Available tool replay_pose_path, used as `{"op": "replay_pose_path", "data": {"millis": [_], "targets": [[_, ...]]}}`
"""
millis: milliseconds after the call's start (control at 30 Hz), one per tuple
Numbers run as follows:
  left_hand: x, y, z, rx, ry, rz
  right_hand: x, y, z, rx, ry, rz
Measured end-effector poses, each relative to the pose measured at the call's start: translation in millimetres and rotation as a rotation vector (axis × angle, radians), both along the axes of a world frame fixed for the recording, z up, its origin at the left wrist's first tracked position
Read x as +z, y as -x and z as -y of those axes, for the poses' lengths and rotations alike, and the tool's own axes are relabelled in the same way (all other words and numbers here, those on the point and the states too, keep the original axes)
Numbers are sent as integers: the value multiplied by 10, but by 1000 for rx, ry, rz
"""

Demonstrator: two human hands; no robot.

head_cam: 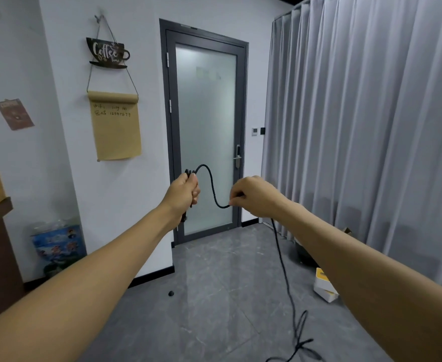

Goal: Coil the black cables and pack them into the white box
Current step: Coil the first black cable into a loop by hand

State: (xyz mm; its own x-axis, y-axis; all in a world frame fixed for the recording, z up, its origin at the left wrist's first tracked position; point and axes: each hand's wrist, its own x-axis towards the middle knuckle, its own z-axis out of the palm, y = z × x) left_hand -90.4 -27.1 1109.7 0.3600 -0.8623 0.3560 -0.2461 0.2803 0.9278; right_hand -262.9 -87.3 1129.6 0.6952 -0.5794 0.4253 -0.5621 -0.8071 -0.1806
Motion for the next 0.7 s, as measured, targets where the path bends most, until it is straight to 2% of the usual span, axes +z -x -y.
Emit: {"op": "replay_pose_path", "data": {"millis": [167,300,533,700], "targets": [[-39,116,-42,-26,-30,124,47,-69,-113,157,-81,21],[-51,210,-126,-129,-84,151,100,-124,-164,212,-192,146],[15,214,-220,-323,-117,-83,145,-148,-141,219,-267,382],[44,69,-314,-371,-185,-155,72,-107,-93,188,-335,381]]}}
